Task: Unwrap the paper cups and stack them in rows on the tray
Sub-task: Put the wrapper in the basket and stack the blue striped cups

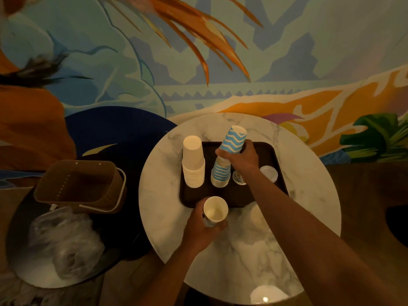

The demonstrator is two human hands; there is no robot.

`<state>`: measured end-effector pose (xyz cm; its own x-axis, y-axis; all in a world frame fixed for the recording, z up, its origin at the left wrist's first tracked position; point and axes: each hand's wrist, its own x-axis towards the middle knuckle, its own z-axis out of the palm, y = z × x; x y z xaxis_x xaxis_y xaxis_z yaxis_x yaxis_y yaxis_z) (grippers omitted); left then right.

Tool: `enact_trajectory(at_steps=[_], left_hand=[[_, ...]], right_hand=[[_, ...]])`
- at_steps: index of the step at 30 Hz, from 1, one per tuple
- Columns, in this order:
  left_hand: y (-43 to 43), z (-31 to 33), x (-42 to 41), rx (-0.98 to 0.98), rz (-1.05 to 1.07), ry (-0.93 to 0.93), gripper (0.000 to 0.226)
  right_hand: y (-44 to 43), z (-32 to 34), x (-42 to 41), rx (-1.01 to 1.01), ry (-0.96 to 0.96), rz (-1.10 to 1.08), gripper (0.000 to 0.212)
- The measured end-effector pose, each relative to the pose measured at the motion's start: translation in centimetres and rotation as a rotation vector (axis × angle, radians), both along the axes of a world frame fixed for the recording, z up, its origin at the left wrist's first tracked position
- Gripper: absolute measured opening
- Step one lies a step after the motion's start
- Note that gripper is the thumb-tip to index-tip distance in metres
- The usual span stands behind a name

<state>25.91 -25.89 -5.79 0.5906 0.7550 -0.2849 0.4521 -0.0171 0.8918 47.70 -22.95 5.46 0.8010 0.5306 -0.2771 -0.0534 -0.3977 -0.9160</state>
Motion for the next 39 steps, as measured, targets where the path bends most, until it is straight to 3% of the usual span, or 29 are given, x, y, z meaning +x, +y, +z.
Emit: enact_trajectory(at_steps=[13,19,21,25,27,29,35,39], left_hand=[[-0.2,-0.3,0.4,0.023,0.008,0.019,0.082],[-0.3,-0.5,0.5,0.025,-0.003,0.022,0.086],[-0.3,-0.5,0.6,0.036,0.001,0.025,0.086],[-0.4,-0.6,0.7,0.051,0.018,0.039,0.085],[-0.4,-0.6,0.8,0.053,0.012,0.061,0.085],[-0.4,-0.3,1.1,0.060,0.005,0.080,0.088],[0.3,1.0,0.7,0.020,0.002,0.034,0.091],[0.5,1.8,-0.2,0.013,0.019,-0.027,0.092]], right_hand=[[-0.7,-2.0,-1.0,-0.282,-0.203,0.186,0.100],[-1.4,-0.8,-1.2,-0.372,-0.214,0.175,0.118],[-1.8,-0.1,-1.7,-0.405,-0.254,0.121,0.111],[-3.1,1.7,-3.6,-0.397,-0.505,0.092,0.061],[-3.5,2.7,-4.9,-0.404,-0.573,0.162,0.044],[-3.9,3.8,-6.1,-0.444,-0.557,0.307,0.040],[-4.0,4.6,-8.1,-0.715,-0.592,0.851,0.060],[-4.3,4.8,-8.4,-0.773,-0.579,0.975,0.064]])
